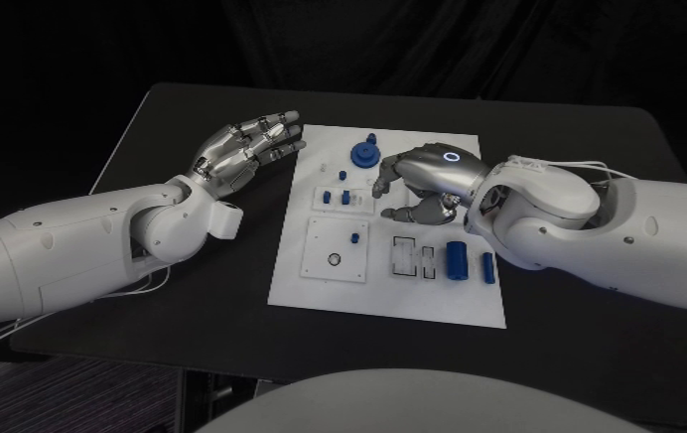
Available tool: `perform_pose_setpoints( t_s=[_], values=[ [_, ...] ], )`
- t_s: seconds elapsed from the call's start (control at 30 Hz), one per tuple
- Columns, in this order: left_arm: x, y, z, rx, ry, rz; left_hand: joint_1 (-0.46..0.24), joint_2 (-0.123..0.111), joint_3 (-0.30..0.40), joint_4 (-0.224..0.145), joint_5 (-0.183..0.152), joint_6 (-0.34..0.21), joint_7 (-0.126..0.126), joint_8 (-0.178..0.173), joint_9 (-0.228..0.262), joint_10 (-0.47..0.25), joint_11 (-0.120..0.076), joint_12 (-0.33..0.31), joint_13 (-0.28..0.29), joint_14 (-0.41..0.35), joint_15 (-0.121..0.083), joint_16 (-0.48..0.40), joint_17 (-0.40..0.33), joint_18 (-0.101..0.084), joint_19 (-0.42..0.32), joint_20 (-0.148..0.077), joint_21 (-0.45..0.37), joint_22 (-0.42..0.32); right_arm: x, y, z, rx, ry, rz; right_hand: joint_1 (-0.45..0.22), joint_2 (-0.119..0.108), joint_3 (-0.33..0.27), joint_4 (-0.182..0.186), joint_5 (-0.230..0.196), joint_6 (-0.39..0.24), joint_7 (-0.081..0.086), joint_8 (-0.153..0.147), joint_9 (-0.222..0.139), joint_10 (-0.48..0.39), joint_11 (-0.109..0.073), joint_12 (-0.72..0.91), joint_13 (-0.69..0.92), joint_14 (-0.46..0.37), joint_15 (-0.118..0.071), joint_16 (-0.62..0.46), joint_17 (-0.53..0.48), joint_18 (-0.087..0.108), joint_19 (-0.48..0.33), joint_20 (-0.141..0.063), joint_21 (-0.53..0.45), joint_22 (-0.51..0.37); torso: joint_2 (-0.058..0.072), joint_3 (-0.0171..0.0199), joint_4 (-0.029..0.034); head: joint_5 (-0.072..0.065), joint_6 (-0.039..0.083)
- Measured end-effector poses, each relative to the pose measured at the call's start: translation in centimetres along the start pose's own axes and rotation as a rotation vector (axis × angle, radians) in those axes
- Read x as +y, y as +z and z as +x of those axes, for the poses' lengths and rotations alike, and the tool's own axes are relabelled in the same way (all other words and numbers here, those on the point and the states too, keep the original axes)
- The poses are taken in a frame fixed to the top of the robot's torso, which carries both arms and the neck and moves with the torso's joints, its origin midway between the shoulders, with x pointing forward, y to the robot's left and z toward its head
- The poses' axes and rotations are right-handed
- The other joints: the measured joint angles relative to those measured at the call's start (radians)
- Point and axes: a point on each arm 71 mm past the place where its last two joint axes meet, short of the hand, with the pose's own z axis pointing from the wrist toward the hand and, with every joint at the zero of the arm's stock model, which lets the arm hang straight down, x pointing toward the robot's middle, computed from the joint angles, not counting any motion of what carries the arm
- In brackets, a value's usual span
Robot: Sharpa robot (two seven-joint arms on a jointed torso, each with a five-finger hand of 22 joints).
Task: Assemble the parts on the task board
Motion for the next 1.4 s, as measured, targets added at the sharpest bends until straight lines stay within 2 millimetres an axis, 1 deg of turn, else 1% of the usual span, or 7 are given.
perform_pose_setpoints(
  t_s=[0.1, 0.17, 0.3, 0.43, 0.83, 1.3, 1.4],
  values=[
    [0.0, 0.0, 0.0, -0.001, 0.000, 0.000, 0.000, 0.000, 0.000, 0.000, 0.000, 0.007, 0.000, 0.004, 0.000, 0.000, 0.000, 0.000, 0.000, 0.000, 0.000, 0.000, 0.000, 0.000, 0.000, 0.000, 0.000, 0.000, -1.1, -0.6, -1.1, -0.012, -0.007, 0.037, 0.007, -0.007, 0.041, 0.003, 0.007, -0.008, 0.008, -0.037, -0.032, 0.049, 0.002, -0.065, -0.045, 0.035, 0.003, 0.026, 0.043, -0.001, 0.040, 0.000, 0.072, 0.001, 0.000, 0.0001, 0.0001, -0.008, 0.000],
    [0.0, 0.0, 0.0, 0.000, 0.000, 0.000, 0.000, 0.000, 0.000, 0.000, 0.000, 0.007, 0.000, 0.004, 0.000, 0.000, 0.000, 0.000, 0.000, 0.000, 0.000, 0.000, 0.000, 0.000, 0.000, 0.000, 0.000, 0.000, -1.8, -1.0, -1.5, -0.015, -0.008, 0.061, 0.012, -0.022, 0.067, 0.003, -0.009, 0.008, 0.007, -0.056, -0.057, 0.089, 0.003, -0.127, -0.085, 0.054, 0.004, 0.036, 0.068, -0.016, 0.058, -0.001, 0.108, 0.001, 0.000, 0.0001, 0.0001, -0.014, 0.000],
    [0.0, 0.1, 0.2, 0.003, -0.002, 0.000, 0.000, 0.000, 0.000, 0.000, 0.000, 0.007, 0.000, 0.004, 0.000, 0.000, 0.000, 0.000, 0.000, 0.000, 0.000, 0.000, 0.000, 0.000, 0.004, 0.004, 0.000, 0.000, -3.5, -2.0, -1.9, -0.015, -0.012, 0.122, -0.001, -0.037, 0.077, 0.007, -0.046, 0.012, 0.006, -0.081, -0.086, 0.124, 0.002, -0.192, -0.126, 0.060, 0.000, 0.037, 0.078, -0.016, 0.063, 0.000, 0.124, 0.001, 0.000, 0.0000, 0.0007, -0.017, 0.000],
    [0.0, 0.0, 0.2, 0.004, -0.003, 0.000, 0.000, 0.000, 0.000, 0.000, 0.000, 0.007, 0.000, 0.004, 0.000, 0.000, 0.000, 0.000, 0.000, 0.000, 0.000, 0.000, 0.001, -0.016, 0.004, 0.004, 0.000, 0.000, -4.8, -3.0, -1.8, -0.012, -0.014, 0.169, -0.013, -0.049, 0.059, 0.025, -0.090, -0.027, -0.018, -0.118, -0.115, 0.135, -0.001, -0.211, -0.138, 0.060, 0.000, 0.037, 0.071, -0.016, 0.063, 0.000, 0.123, 0.001, 0.000, -0.0011, 0.0007, -0.014, 0.000],
    [0.1, 0.1, 0.2, 0.004, -0.003, 0.000, 0.004, 0.004, 0.010, -0.004, 0.000, 0.007, 0.000, 0.004, 0.000, 0.003, 0.003, 0.000, 0.000, 0.000, 0.000, 0.000, 0.001, -0.016, 0.004, 0.004, 0.000, -0.002, -6.2, -4.5, -0.5, 0.016, 0.003, 0.236, -0.037, -0.053, 0.005, 0.057, -0.152, -0.034, -0.026, -0.125, -0.135, 0.135, -0.001, -0.216, -0.139, 0.060, 0.000, 0.036, 0.074, -0.016, 0.063, 0.000, 0.121, 0.001, 0.001, -0.0016, 0.0014, -0.014, 0.000],
    [0.1, 0.2, 0.3, 0.006, -0.003, -0.001, 0.004, 0.004, 0.013, -0.007, 0.004, 0.007, 0.000, 0.004, 0.000, 0.003, 0.003, 0.000, 0.000, 0.004, 0.004, 0.004, 0.000, -0.016, 0.004, 0.004, 0.000, -0.003, -5.8, -4.6, 0.3, 0.049, 0.014, 0.240, -0.040, -0.049, -0.018, 0.069, -0.163, -0.010, -0.002, -0.125, -0.147, 0.151, -0.006, -0.227, -0.145, 0.067, -0.007, 0.036, 0.082, -0.016, 0.071, -0.008, 0.137, 0.000, 0.001, -0.0004, 0.0009, -0.015, 0.000],
    [0.1, 0.2, 0.3, 0.006, -0.004, -0.001, 0.004, 0.004, 0.015, -0.010, 0.004, 0.007, 0.000, 0.004, 0.000, 0.003, 0.003, 0.000, 0.000, 0.004, 0.004, 0.004, 0.000, -0.016, 0.004, 0.004, 0.000, -0.003, -5.8, -4.4, 0.5, 0.058, 0.014, 0.241, -0.026, -0.035, -0.021, 0.066, -0.145, -0.003, 0.003, -0.125, -0.150, 0.158, -0.006, -0.236, -0.149, 0.067, -0.007, 0.036, 0.082, -0.016, 0.071, -0.008, 0.137, 0.000, 0.001, -0.0003, -0.0003, -0.014, 0.000]
  ],
)
